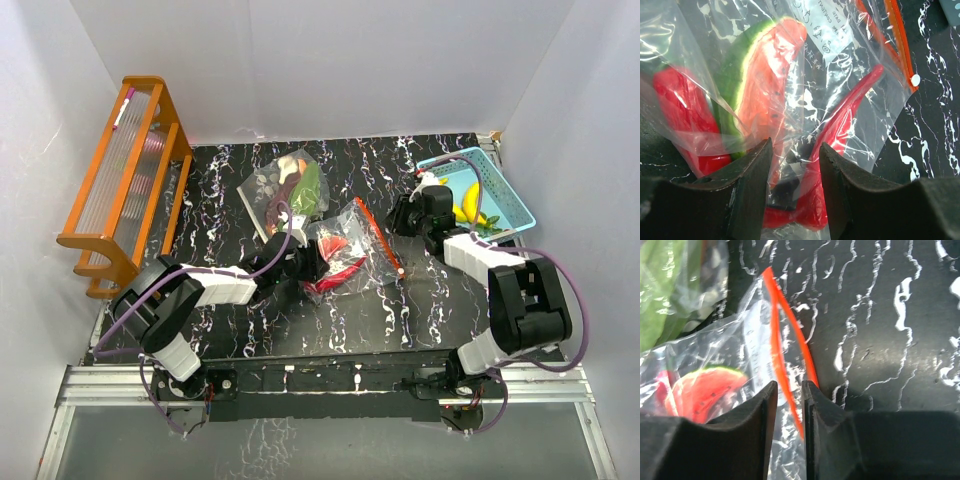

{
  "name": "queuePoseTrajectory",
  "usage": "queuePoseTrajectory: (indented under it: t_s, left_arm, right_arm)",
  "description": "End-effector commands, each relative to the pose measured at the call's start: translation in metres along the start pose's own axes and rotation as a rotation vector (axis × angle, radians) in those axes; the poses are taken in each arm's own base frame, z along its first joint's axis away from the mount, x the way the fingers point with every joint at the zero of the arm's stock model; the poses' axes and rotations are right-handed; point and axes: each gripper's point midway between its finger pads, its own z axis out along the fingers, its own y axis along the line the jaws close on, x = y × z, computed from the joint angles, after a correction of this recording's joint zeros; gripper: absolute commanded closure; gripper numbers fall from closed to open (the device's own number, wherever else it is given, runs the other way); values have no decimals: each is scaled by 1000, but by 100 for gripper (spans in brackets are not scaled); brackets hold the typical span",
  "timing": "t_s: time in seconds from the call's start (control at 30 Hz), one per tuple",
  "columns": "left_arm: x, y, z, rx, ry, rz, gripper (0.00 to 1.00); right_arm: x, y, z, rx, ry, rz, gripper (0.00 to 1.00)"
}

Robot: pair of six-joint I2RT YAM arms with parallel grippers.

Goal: Open the zip-top bag and remove the fake food
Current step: Pick up the fake vegetable from the zipper food storage bag.

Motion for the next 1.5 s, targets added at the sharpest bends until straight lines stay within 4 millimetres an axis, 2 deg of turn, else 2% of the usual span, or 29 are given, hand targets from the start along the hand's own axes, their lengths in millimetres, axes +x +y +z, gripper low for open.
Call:
queuePoseTrajectory:
  t_s: [0.0, 0.1, 0.27, 0.37, 0.47, 0.53, 0.67, 0.73, 0.8, 0.93, 1.03, 1.23, 1.37, 1.47]
  left_arm:
    - [19, 14, -9, -45, 58, -5, 58]
    - [17, 12, -11, -42, 50, -6, 58]
    - [11, 11, -16, -40, 31, 1, 57]
    - [10, 11, -17, -42, 30, 5, 57]
    - [12, 13, -15, -47, 36, 9, 57]
    - [13, 13, -14, -48, 39, 10, 57]
    - [14, 13, -12, -46, 43, 9, 60]
    - [13, 13, -11, -47, 44, 13, 63]
    - [12, 12, -11, -47, 40, 12, 72]
    - [10, 13, -13, -56, 37, 17, 84]
    - [12, 14, -14, -56, 43, 24, 100]
    - [12, 11, -14, -38, 53, 34, 100]
    - [12, 9, -15, -27, 54, 37, 100]
    - [15, 10, -15, -30, 61, 41, 100]
  right_arm:
    - [-27, -20, 20, 90, -82, 32, 80]
    - [-22, -14, 35, 37, -42, 35, 89]
    - [1, -1, 41, -63, 16, 24, 91]
    - [22, 14, 33, -167, 51, 36, 92]
    - [39, 31, 13, -260, 54, 58, 92]
    - [43, 39, 2, -289, 47, 59, 92]
    - [50, 46, -5, -328, 76, 42, 92]
    - [53, 54, -9, -379, 93, 34, 92]
    - [55, 57, -10, -405, 106, 34, 91]
    - [46, 49, -12, -334, 69, 18, 90]
    - [37, 43, -10, -294, 46, -14, 88]
    - [28, 42, 4, -292, 64, -34, 86]
    - [23, 26, 19, -207, 53, -39, 86]
    - [11, 11, 24, -152, 27, -9, 86]
